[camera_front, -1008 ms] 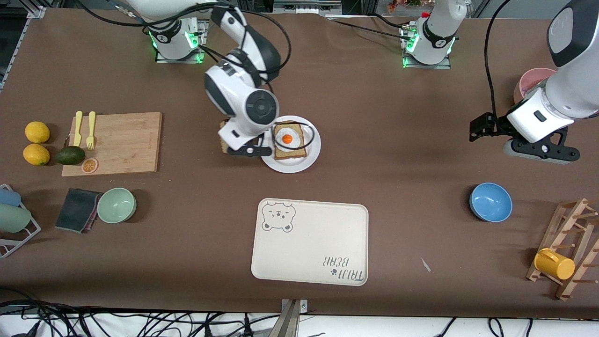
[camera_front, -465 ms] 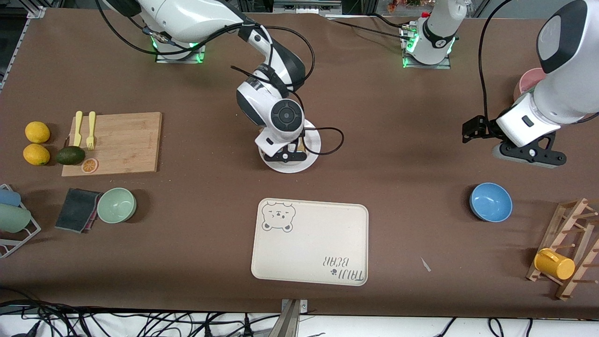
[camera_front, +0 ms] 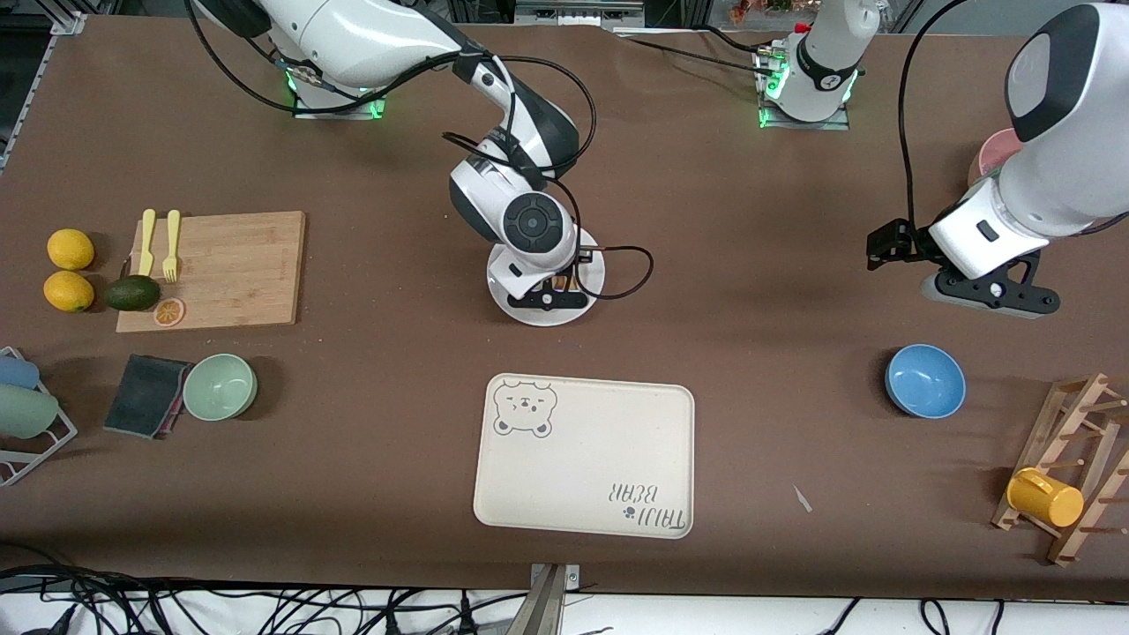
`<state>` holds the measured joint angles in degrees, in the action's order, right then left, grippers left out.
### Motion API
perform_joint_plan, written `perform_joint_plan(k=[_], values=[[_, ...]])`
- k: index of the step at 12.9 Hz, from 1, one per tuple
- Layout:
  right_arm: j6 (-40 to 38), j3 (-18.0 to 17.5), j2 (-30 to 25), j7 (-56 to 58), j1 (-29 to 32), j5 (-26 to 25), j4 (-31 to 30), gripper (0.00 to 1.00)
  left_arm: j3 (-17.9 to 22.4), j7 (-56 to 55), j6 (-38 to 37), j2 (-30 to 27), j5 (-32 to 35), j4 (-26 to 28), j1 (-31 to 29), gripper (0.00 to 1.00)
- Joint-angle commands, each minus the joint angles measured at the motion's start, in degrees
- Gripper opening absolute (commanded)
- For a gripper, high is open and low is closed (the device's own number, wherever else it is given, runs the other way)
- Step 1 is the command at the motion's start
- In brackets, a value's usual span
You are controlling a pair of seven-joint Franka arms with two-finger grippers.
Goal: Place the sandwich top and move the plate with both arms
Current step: 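Carry the bread with the right gripper and lay it on the egg toast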
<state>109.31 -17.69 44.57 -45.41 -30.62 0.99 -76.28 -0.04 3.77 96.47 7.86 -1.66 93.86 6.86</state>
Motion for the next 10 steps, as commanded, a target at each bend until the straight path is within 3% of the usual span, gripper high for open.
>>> perform_joint_plan(k=[1, 2, 3, 6, 10], values=[[0.0, 0.2, 1.7, -1.1, -0.7, 1.1, 2.0, 0.00, 0.0, -1.7, -0.7, 1.2, 0.9, -1.7, 0.8, 1.00], [0.0, 0.2, 1.8, -1.4, -0.8, 1.0, 2.0, 0.54, 0.0, -2.3, -0.7, 1.3, 0.9, -1.7, 0.9, 1.00], [0.1, 0.2, 1.9, -1.4, -1.2, 0.8, 2.1, 1.00, 0.0, -2.4, -0.7, 1.3, 1.0, -1.7, 1.0, 1.00], [2.0, 0.1, 1.6, -1.4, -1.2, 1.1, 2.4, 1.00, 0.0, -2.7, 0.4, 2.0, 1.0, -1.7, 1.1, 1.00], [-2.8, 0.2, -1.2, 0.0, 1.6, 1.2, 2.5, 1.00, 0.0, -2.7, 0.5, 2.5, 0.9, -1.7, 1.5, 1.00]])
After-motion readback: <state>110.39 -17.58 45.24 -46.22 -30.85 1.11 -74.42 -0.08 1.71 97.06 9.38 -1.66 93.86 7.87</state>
